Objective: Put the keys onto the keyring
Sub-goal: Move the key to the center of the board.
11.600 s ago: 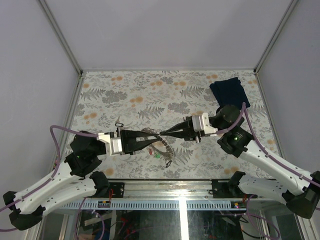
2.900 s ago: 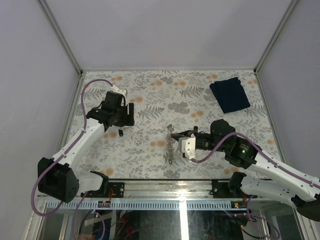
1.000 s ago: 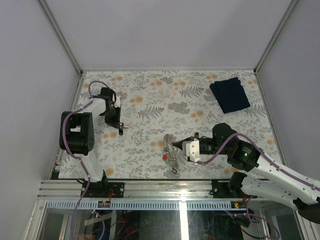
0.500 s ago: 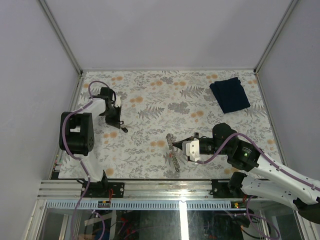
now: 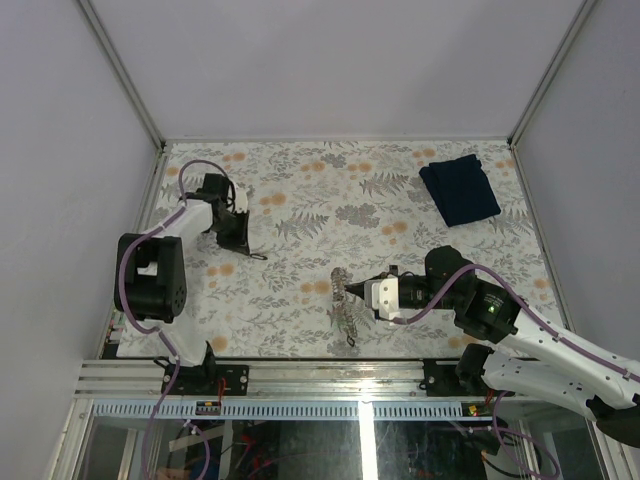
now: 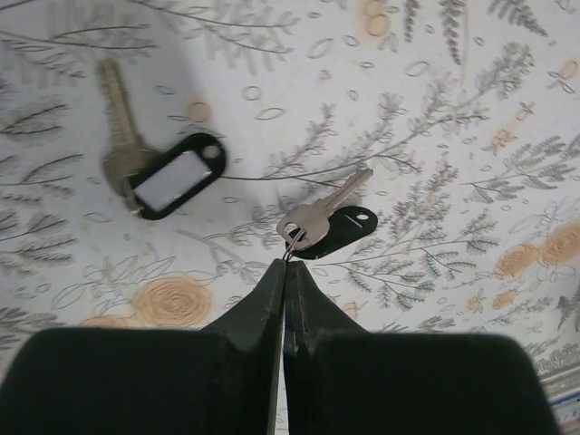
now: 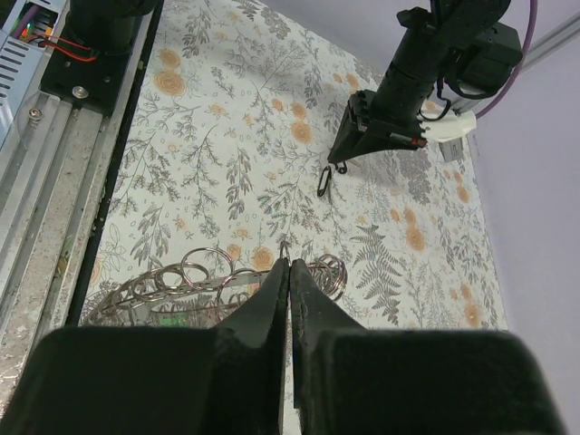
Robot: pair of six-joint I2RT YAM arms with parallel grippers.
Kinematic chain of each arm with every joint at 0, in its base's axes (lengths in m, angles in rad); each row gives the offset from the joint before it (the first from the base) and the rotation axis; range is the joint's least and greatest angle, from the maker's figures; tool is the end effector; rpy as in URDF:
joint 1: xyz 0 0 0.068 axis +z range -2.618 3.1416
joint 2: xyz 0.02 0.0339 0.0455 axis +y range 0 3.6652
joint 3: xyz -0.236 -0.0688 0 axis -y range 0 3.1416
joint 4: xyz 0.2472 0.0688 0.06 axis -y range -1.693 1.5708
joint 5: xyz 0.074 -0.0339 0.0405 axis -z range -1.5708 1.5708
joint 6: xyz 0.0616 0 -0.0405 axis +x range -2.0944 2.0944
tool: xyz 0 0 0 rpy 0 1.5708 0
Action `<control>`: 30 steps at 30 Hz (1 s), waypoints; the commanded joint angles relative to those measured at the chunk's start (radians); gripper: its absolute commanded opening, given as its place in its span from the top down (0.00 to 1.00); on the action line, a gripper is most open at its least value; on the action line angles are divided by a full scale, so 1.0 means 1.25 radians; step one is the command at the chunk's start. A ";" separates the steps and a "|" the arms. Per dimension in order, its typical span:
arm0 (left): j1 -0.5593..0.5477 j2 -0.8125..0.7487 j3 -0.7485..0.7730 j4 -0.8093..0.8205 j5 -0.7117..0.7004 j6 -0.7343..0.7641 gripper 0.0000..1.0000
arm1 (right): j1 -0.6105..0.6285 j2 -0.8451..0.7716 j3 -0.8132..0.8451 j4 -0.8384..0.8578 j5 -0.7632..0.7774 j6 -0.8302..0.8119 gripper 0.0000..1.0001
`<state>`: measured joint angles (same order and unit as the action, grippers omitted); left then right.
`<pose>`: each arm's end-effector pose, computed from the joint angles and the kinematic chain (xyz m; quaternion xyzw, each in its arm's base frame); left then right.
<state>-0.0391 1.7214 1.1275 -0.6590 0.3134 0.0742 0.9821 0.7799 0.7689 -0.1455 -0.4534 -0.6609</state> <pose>0.3343 -0.0321 0.1323 0.0799 0.9723 -0.1513 0.1590 0.1041 0.2045 0.3166 -0.6418 0.3976 0.2699 0.5976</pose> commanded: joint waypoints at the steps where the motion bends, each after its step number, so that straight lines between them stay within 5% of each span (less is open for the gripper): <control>1: -0.048 0.012 -0.009 0.000 0.050 0.024 1.00 | 0.007 -0.009 0.016 0.055 0.015 0.029 1.00; 8: -0.124 -0.012 -0.036 -0.008 0.103 0.033 1.00 | 0.007 -0.012 0.012 0.071 0.018 0.044 1.00; 19: -0.121 0.015 -0.057 0.019 0.035 0.000 1.00 | 0.007 -0.015 0.010 0.067 0.028 0.062 1.00; 30: -0.121 -0.008 -0.064 0.029 0.022 -0.002 0.71 | 0.008 -0.004 0.023 0.059 0.022 0.076 1.00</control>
<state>-0.1936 1.7302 1.0580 -0.6567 0.3538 0.0761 0.9821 0.7799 0.7670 -0.1452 -0.4290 -0.5884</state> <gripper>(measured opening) 0.254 0.010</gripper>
